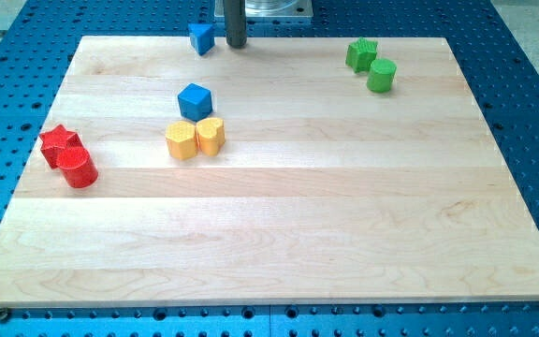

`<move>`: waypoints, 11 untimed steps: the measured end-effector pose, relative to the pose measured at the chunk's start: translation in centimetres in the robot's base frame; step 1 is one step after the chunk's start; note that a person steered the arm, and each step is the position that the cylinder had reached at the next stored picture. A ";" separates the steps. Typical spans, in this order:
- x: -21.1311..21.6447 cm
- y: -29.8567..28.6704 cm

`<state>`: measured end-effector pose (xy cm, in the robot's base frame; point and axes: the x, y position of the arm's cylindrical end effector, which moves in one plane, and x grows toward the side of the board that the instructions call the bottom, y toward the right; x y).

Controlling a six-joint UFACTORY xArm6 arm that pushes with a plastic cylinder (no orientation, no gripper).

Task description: Slide the blue triangle diagonal to the blue cube

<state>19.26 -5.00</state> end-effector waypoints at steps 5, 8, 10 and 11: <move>4.8 -13.3; 0.4 -4.7; 12.0 4.9; 12.0 4.9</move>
